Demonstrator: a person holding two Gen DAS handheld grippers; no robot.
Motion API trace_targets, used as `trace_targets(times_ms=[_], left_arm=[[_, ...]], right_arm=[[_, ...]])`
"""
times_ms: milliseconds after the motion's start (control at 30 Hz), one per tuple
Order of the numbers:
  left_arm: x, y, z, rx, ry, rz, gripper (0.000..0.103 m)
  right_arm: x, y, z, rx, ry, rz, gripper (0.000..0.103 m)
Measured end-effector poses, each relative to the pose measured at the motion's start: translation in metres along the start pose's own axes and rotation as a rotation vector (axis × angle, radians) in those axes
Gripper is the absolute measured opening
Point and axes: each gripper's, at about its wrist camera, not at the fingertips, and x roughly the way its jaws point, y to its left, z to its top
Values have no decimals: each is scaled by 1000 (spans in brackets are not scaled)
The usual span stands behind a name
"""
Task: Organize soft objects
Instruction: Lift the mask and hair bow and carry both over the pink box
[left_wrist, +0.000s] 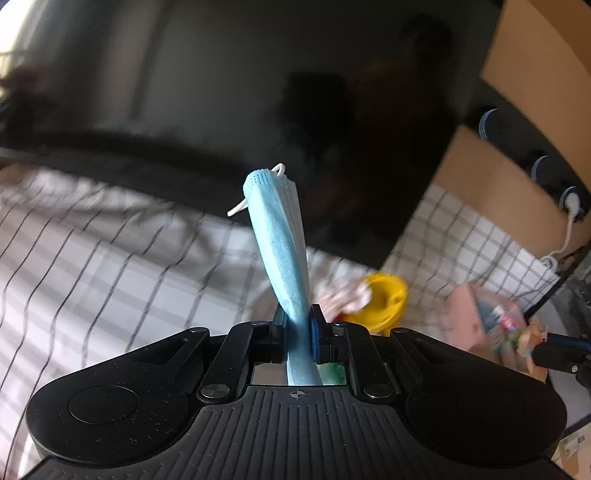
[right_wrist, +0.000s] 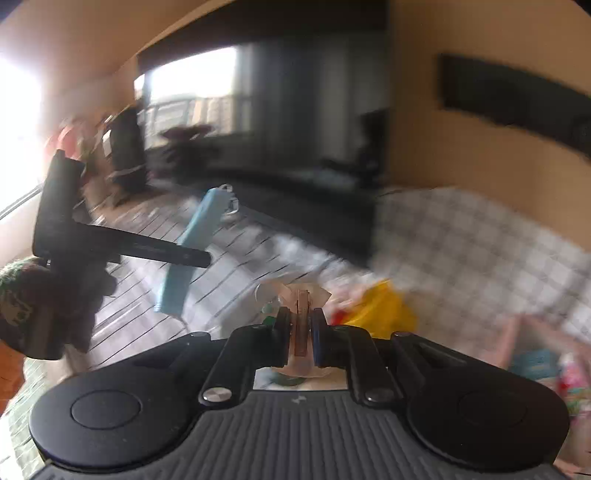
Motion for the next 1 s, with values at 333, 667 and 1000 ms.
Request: trace_targets(times_ms=[333,667,1000], left_arm=[[37,-115,17,122,42,-123,14],[90,-248,-6,175,92,-276,14],[143,-336,-34,216,-72,-317,14]], right_arm=[[-73,-113,-26,142,-127,-163,11],[-106,-221,-74,289,-217,-346,11],[-94,-280,-116,388,-287,-449,11]])
